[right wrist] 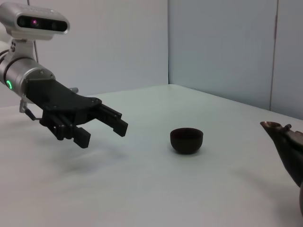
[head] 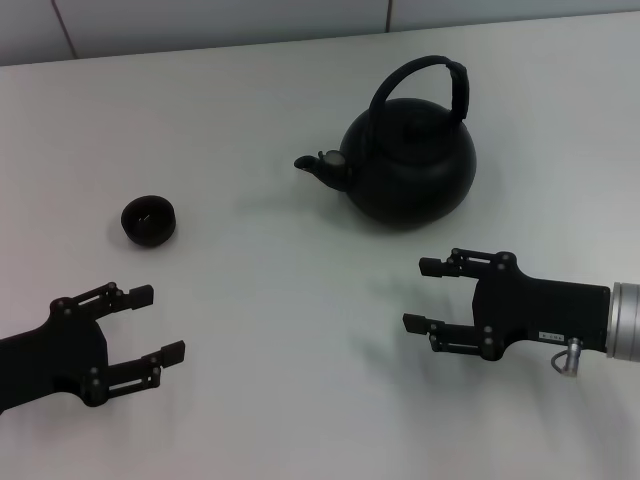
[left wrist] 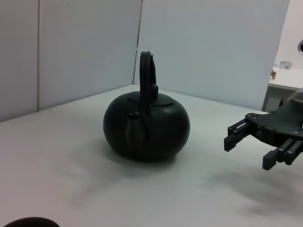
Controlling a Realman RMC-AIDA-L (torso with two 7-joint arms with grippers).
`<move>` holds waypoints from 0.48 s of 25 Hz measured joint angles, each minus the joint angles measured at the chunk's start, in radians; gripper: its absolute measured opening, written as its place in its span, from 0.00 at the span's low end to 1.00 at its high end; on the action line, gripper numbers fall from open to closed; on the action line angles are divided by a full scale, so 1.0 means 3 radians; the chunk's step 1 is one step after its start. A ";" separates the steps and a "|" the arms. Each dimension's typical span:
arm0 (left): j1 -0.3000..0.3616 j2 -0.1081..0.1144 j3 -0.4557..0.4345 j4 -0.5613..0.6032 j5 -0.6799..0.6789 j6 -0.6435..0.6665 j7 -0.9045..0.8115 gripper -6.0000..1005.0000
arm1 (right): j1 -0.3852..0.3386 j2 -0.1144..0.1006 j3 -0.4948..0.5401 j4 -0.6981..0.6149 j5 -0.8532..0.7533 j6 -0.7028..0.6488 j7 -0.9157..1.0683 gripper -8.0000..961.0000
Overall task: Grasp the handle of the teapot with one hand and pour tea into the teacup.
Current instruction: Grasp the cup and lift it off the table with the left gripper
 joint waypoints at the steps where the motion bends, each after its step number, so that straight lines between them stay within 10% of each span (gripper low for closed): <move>1: -0.0001 0.0000 -0.0001 0.0010 -0.0001 0.0000 0.0000 0.80 | 0.0000 0.0000 0.0002 -0.0006 0.0003 -0.0017 0.0000 0.73; 12: -0.0002 -0.0004 -0.0030 0.0034 -0.0003 0.0016 -0.0002 0.80 | -0.0001 0.0000 0.0006 -0.0017 0.0014 -0.0021 0.0007 0.73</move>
